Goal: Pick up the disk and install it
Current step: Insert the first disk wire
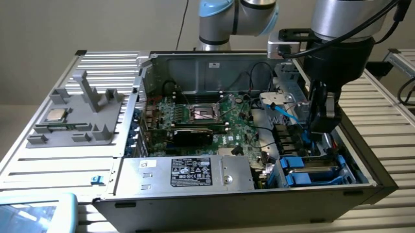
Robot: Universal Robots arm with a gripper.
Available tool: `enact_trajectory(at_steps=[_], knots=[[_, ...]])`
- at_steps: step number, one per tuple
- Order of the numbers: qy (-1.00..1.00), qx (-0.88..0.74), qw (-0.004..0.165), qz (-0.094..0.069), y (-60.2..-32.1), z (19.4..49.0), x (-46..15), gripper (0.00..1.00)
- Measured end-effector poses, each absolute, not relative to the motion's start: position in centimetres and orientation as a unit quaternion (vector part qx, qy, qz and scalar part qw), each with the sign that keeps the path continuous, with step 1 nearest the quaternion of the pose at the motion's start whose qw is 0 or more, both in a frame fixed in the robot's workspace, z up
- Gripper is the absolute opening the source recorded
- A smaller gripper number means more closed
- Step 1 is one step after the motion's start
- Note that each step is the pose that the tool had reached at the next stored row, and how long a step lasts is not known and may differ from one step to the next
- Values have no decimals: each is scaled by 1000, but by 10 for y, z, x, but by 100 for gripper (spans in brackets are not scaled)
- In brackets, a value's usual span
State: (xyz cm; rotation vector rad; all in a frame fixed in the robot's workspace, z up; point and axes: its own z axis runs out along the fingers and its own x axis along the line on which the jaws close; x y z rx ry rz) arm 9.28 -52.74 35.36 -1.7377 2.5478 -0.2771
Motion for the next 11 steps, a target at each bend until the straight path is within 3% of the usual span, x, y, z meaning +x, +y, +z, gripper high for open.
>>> enact_trajectory(at_steps=[11], knots=[[825,-555,16,-105,-527,350,93,36]])
